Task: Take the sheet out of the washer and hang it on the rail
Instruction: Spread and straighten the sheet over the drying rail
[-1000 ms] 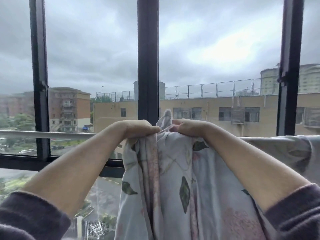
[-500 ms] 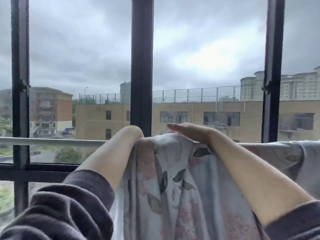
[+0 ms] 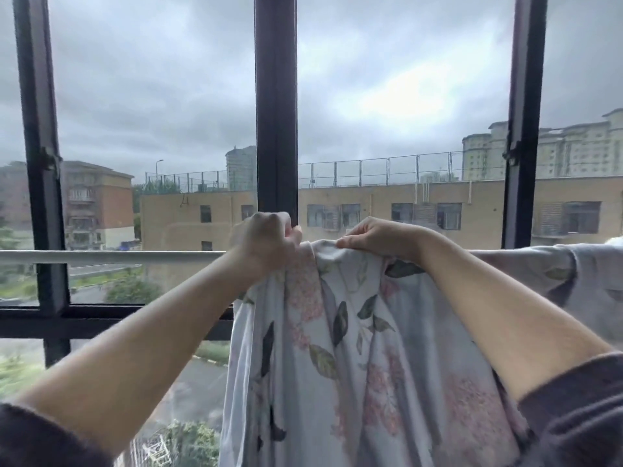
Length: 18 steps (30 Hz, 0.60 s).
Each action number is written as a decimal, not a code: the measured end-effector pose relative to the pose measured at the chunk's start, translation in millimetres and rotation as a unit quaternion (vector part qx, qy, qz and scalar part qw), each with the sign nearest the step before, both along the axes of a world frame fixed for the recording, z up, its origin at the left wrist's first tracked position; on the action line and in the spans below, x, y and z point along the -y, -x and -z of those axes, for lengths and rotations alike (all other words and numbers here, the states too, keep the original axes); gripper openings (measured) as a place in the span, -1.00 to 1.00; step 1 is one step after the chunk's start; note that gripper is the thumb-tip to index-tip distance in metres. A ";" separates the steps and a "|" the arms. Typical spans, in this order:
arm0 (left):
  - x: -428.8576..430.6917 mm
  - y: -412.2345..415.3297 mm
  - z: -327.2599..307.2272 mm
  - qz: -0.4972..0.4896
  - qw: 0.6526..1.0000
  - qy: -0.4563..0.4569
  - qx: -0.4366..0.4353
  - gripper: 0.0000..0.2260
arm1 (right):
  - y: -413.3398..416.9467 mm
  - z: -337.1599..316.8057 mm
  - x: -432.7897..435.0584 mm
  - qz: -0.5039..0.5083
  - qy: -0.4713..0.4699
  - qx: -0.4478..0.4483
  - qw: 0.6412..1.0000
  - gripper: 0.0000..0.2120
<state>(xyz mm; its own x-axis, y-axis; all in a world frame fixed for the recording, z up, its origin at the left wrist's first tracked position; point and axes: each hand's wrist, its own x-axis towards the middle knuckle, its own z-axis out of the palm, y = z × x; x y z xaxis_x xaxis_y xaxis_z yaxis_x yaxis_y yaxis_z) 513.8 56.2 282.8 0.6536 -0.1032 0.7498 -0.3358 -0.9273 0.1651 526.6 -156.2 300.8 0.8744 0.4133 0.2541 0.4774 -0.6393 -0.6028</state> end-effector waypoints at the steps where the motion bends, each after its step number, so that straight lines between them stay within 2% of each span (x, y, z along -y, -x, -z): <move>1: -4.9 7.7 12.0 -0.004 1.000 -0.010 0.012 -0.76 | 1.5 -0.4 -1.3 0.002 -0.006 -0.009 1.000 -0.75; 4: -17.7 32.8 34.7 -0.123 0.987 -0.062 0.077 -0.54 | 3.5 -1.9 -4.7 0.013 -0.002 -0.026 1.000 -0.72; 6: -22.1 45.5 42.9 -0.187 0.980 -0.067 0.026 -0.47 | 4.5 -2.9 -6.3 0.028 0.006 -0.029 0.999 -0.75; 8: -21.8 48.2 49.1 -0.209 0.975 -0.049 -0.055 -0.51 | 6.4 -4.3 -6.3 0.030 0.002 -0.037 0.999 -0.78; 10: -20.5 47.8 51.8 -0.204 0.974 -0.052 -0.083 -0.67 | 8.4 -4.9 -5.3 0.031 0.005 -0.040 0.999 -0.80; 12: -19.0 47.9 49.5 -0.133 0.989 0.019 -0.069 -0.75 | 8.3 -5.4 -3.9 0.034 0.005 -0.037 0.999 -0.80; 14: -17.6 47.1 40.6 -0.006 0.986 0.157 -0.055 -0.78 | 6.4 -5.9 -1.0 0.036 -0.004 -0.039 0.999 -0.79; 16: -16.9 38.3 18.4 0.079 0.953 0.287 -0.061 -0.75 | 5.2 -6.0 1.4 0.034 -0.008 -0.045 0.998 -0.80; 18: -17.4 19.5 -18.5 0.091 0.921 0.379 -0.024 -0.71 | 4.2 -5.2 0.7 0.033 -0.007 -0.046 0.998 -0.81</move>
<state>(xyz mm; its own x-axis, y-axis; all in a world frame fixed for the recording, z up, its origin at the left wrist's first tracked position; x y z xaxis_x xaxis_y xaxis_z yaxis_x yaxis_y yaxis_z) 494.3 73.6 301.3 0.7120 0.3264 0.6217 -0.4492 -0.4688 0.7606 522.4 -156.9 306.0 0.9190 0.3520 0.1775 0.3779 -0.6585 -0.6508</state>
